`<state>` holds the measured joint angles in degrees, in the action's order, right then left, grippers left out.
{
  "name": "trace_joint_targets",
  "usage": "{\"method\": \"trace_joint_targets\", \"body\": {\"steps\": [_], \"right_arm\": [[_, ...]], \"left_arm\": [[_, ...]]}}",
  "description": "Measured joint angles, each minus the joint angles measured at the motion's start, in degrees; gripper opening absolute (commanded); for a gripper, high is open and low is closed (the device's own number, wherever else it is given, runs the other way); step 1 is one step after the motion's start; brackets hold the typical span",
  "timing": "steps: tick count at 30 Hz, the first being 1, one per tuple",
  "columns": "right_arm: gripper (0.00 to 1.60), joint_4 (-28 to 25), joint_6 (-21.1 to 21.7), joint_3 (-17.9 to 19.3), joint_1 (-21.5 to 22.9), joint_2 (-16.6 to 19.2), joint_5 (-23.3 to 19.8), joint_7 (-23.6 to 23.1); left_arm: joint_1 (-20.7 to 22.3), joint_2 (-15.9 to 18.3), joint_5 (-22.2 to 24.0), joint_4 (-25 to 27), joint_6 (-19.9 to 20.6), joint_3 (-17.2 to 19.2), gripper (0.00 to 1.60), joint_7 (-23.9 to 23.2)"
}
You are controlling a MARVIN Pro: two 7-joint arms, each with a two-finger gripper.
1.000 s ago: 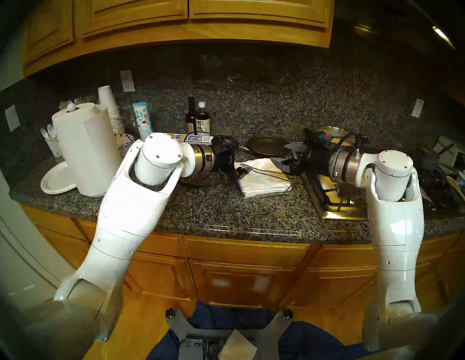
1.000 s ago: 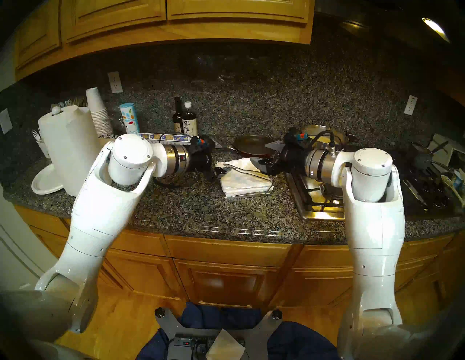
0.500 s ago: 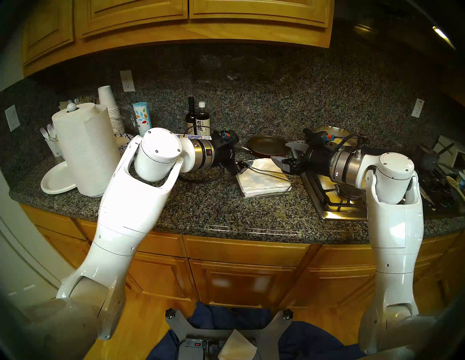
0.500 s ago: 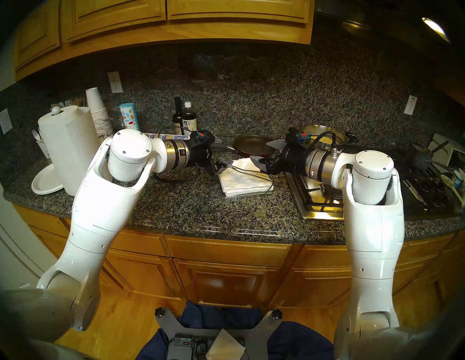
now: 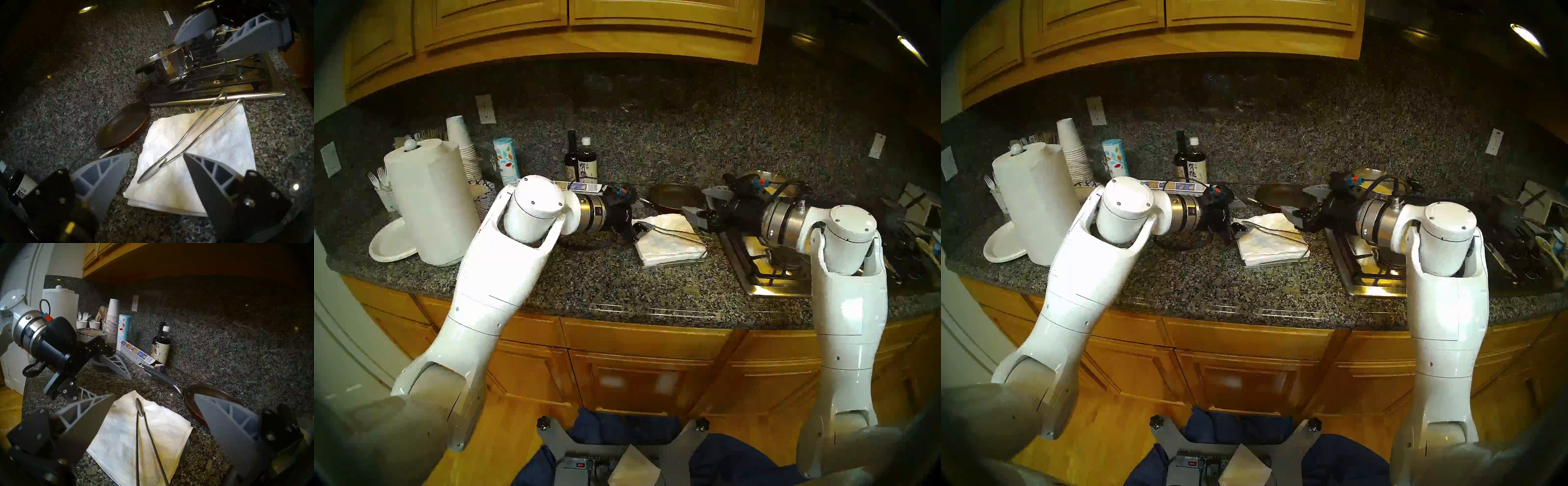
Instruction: Take napkin out of napkin holder
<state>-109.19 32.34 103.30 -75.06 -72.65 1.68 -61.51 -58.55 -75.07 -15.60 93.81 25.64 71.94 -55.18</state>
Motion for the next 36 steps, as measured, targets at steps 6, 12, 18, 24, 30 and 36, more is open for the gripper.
{"method": "trace_joint_targets", "body": {"steps": [6, 12, 18, 24, 30, 36], "right_arm": [[1.6, -0.34, -0.03, 0.41, -0.11, 0.02, -0.06, 0.05], [1.6, -0.52, -0.09, 0.7, -0.28, 0.01, -0.17, 0.06], [1.6, -0.71, -0.15, 0.95, -0.51, -0.01, -0.3, 0.1], [1.6, -1.11, -0.16, 1.32, -0.81, -0.01, -0.44, 0.11], [1.6, -1.32, -0.22, 1.5, -1.02, -0.01, -0.56, 0.12], [1.6, -1.52, -0.3, 1.55, -1.15, -0.04, -0.69, 0.15]], "left_arm": [[0.65, -0.63, -0.03, -2.15, -0.7, -0.18, 1.29, -0.07], [1.51, -1.29, -0.05, -4.18, -1.17, -0.18, 1.14, 0.36], [2.28, -1.98, 0.17, -7.67, -1.69, -0.18, 1.14, 0.43], [2.69, -2.38, 0.27, -9.94, -2.4, -0.16, 1.14, 0.44], [3.23, -2.74, 0.27, -10.75, -2.98, -0.16, 1.12, 0.53], [3.95, -3.16, 0.37, -12.05, -3.41, -0.08, 1.11, 0.55]]}}
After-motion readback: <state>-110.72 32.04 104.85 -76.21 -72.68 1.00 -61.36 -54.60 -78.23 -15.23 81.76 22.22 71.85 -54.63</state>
